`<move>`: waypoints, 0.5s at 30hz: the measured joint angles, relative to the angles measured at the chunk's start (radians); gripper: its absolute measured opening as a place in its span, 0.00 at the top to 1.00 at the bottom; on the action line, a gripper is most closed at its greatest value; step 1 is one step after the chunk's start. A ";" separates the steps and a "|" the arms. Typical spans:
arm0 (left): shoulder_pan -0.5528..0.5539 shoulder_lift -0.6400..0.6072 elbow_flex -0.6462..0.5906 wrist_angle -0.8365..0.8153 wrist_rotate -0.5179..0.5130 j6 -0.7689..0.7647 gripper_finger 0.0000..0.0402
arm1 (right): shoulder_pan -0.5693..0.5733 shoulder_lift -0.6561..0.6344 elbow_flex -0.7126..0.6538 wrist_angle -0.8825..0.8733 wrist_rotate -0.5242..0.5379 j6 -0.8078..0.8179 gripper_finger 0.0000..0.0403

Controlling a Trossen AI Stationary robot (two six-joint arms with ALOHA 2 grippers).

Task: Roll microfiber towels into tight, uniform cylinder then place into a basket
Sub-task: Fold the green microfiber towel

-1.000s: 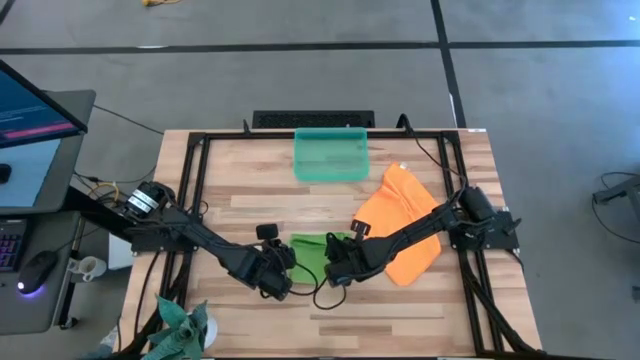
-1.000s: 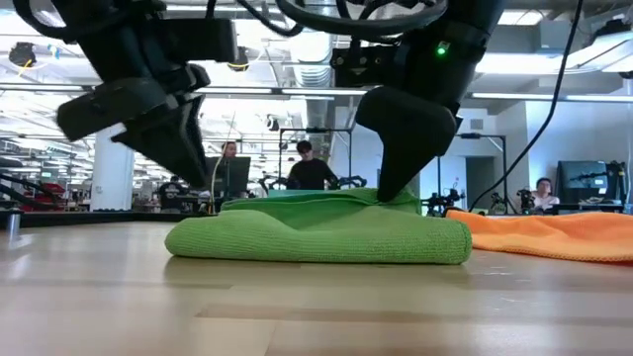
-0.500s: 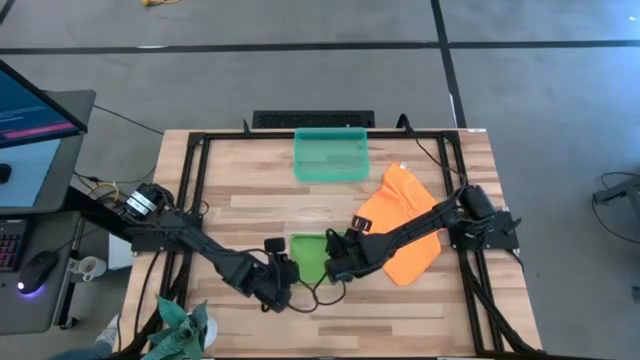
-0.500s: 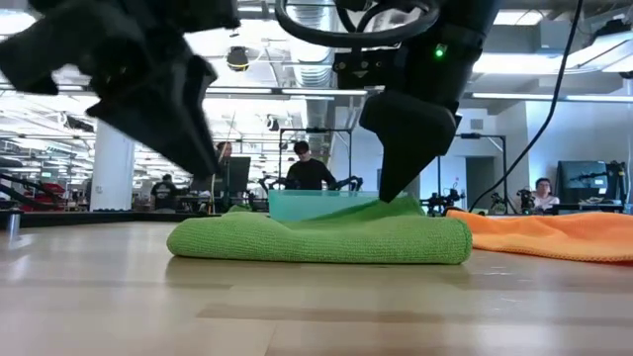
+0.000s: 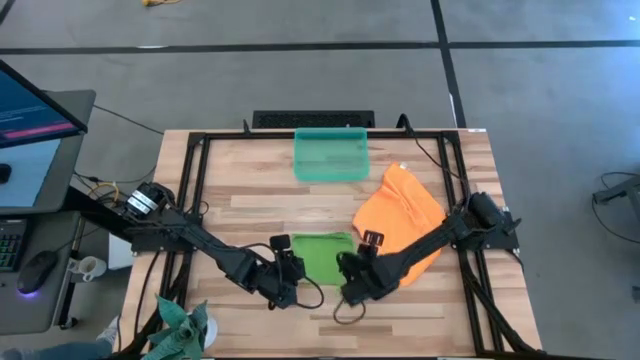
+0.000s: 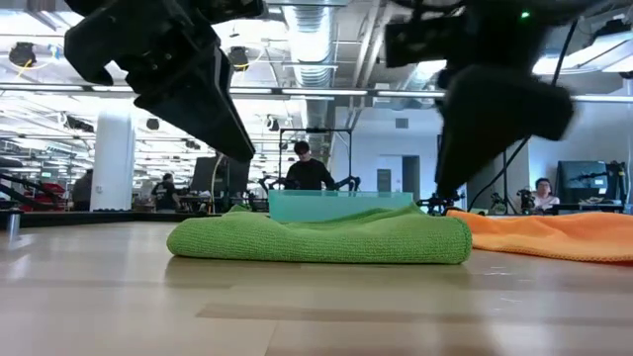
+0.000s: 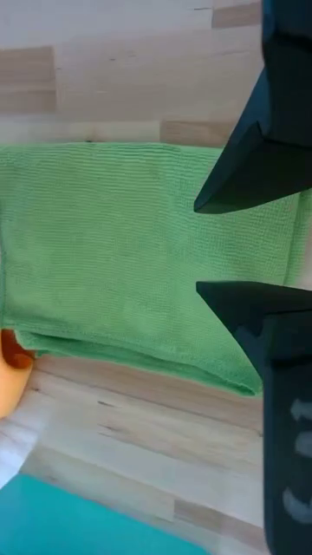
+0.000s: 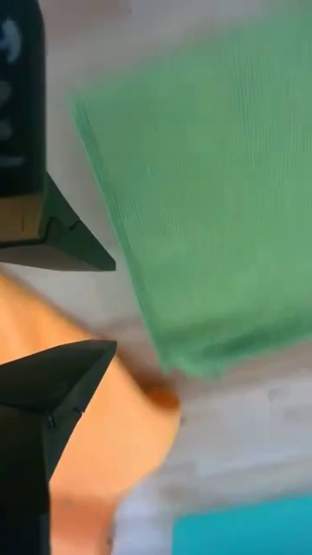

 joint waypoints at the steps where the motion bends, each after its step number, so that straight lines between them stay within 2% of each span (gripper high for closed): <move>1: 0.000 0.000 0.000 0.002 0.000 0.000 0.68 | 0.015 0.000 -0.014 0.031 0.001 0.005 0.62; 5: 0.000 0.000 -0.004 0.041 0.001 -0.001 0.68 | 0.055 0.000 -0.067 0.206 0.003 -0.024 0.66; 9: 0.006 0.001 -0.088 0.205 0.009 0.020 0.68 | 0.053 0.000 -0.099 0.321 0.004 -0.067 0.69; 12: 0.018 0.001 -0.144 0.292 0.025 0.019 0.68 | 0.043 0.000 -0.099 0.314 0.003 -0.071 0.71; 15: 0.028 0.001 -0.164 0.293 0.030 0.015 0.68 | 0.036 -0.001 -0.100 0.298 0.002 -0.071 0.72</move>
